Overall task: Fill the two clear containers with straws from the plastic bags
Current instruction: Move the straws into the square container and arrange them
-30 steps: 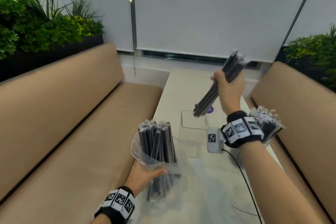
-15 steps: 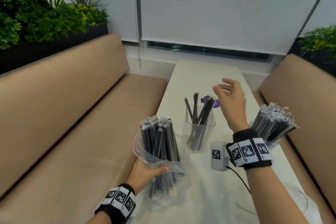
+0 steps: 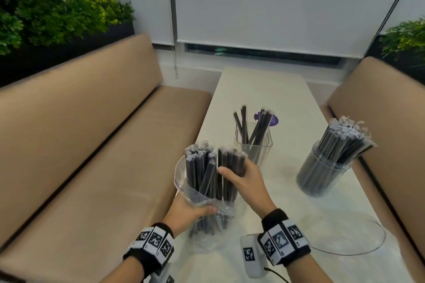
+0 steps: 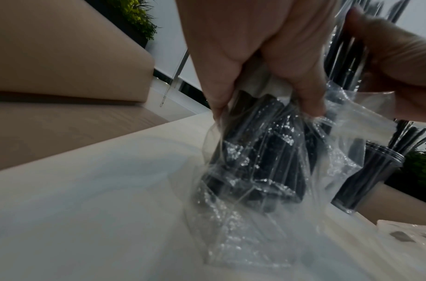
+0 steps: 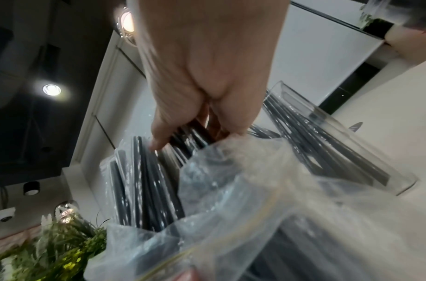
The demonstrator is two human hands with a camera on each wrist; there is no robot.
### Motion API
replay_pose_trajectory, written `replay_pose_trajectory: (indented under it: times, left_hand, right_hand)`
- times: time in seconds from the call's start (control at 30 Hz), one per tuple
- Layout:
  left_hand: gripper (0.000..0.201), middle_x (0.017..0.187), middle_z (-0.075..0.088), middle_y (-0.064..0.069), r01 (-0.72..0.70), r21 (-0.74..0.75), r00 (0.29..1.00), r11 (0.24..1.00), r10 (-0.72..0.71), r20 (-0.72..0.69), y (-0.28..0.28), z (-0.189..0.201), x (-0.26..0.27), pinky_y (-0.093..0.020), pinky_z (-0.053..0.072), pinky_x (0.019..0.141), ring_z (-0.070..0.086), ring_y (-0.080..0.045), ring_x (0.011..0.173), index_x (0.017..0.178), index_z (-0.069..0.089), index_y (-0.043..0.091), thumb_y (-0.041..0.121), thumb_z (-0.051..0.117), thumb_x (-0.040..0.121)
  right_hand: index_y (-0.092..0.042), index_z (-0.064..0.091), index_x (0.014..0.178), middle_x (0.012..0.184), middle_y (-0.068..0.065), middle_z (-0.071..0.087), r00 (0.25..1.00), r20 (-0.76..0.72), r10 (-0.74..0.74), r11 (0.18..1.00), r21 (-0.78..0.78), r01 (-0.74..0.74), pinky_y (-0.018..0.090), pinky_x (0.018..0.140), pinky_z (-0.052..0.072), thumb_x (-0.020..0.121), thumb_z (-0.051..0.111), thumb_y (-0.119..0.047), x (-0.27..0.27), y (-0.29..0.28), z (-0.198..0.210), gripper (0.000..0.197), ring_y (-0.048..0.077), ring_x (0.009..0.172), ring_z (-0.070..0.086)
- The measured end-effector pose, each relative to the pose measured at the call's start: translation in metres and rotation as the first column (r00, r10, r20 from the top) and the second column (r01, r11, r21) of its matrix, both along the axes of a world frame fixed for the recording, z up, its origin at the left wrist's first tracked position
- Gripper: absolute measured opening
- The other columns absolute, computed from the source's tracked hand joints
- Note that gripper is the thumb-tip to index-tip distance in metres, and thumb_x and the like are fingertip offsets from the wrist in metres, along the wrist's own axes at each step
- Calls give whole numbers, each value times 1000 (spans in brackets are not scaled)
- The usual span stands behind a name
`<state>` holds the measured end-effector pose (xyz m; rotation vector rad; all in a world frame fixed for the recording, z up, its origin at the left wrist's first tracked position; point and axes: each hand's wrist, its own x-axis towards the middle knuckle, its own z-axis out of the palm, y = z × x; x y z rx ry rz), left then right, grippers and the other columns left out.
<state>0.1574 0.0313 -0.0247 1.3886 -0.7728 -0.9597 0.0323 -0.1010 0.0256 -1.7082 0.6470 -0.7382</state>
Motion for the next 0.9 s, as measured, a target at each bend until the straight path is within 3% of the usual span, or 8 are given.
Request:
replay_pose_trajectory:
  times: [0.1, 0.27, 0.37, 0.5, 0.6, 0.73, 0.87, 0.9]
  left_hand:
    - [69, 110, 72, -2, 25, 37, 1000, 999, -24, -12, -1, 0, -3, -11, 53, 75, 71, -5, 98, 126, 55, 13, -9, 81, 66]
    - [64, 108, 75, -7, 26, 41, 1000, 999, -26, -3, -5, 0, -9, -28, 57, 90, 72, -16, 100, 119, 60, 16, -9, 84, 65]
    - [65, 109, 73, -15, 55, 37, 998, 998, -54, -14, -6, 1, -12, -24, 58, 86, 73, -17, 97, 122, 58, 11, -10, 83, 65]
    - [78, 117, 70, -7, 60, 27, 998, 998, -60, 4, -7, 1, -16, -17, 57, 81, 70, -10, 104, 130, 52, 15, -6, 85, 63]
    - [82, 111, 72, -2, 51, 9, 999, 999, -50, -19, -6, -1, -13, -20, 57, 79, 72, -14, 101, 124, 48, 31, -12, 82, 64]
    - [68, 85, 77, 9, 38, 44, 999, 998, -38, -13, -5, 0, -8, -18, 58, 79, 73, -2, 87, 113, 51, 30, -12, 80, 68]
    - [73, 91, 78, -5, 40, 40, 999, 998, -39, -25, -7, 3, -8, -21, 58, 75, 74, -20, 95, 110, 46, 37, -15, 77, 69]
    - [68, 94, 77, -7, 36, 39, 999, 999, -35, -18, -8, 5, -9, -19, 57, 74, 73, -22, 97, 107, 48, 36, -14, 77, 70]
  right_hand:
    - [-21, 67, 81, 67, -20, 68, 998, -64, -14, 1000, -22, 12, 11, 64, 46, 89, 72, -20, -3, -5, -2, 9, -6, 67, 64]
    - [-13, 74, 97, 89, 1, 78, 991, -136, 8, 999, 37, -3, 20, 74, 54, 84, 76, -26, -1, -12, -11, 18, 8, 84, 72]
    - [-11, 73, 97, 88, 4, 77, 986, -165, 30, 998, 60, -20, 24, 74, 55, 83, 73, -26, 0, -11, -14, 20, 10, 82, 71]
    - [-5, 69, 92, 81, 7, 72, 978, -207, 21, 998, 64, -8, 33, 76, 55, 83, 69, -27, 0, -11, -15, 25, 17, 77, 69]
    - [1, 69, 93, 87, 17, 73, 986, -168, -5, 998, 64, 16, 29, 77, 56, 89, 66, -16, -5, -16, 6, 18, 20, 81, 69]
    - [11, 67, 89, 83, 18, 72, 998, -14, -61, 997, 37, 61, 15, 72, 52, 94, 58, -6, -13, -32, 62, 20, 8, 76, 69]
    - [-6, 70, 81, 82, 13, 73, 998, 42, -52, 996, 69, 49, 40, 80, 59, 97, 55, -9, -16, -46, 109, 22, 26, 82, 71]
    - [-7, 68, 82, 82, 12, 73, 997, 56, -52, 996, 78, 47, 40, 78, 59, 97, 55, -9, -17, -49, 118, 20, 26, 82, 71]
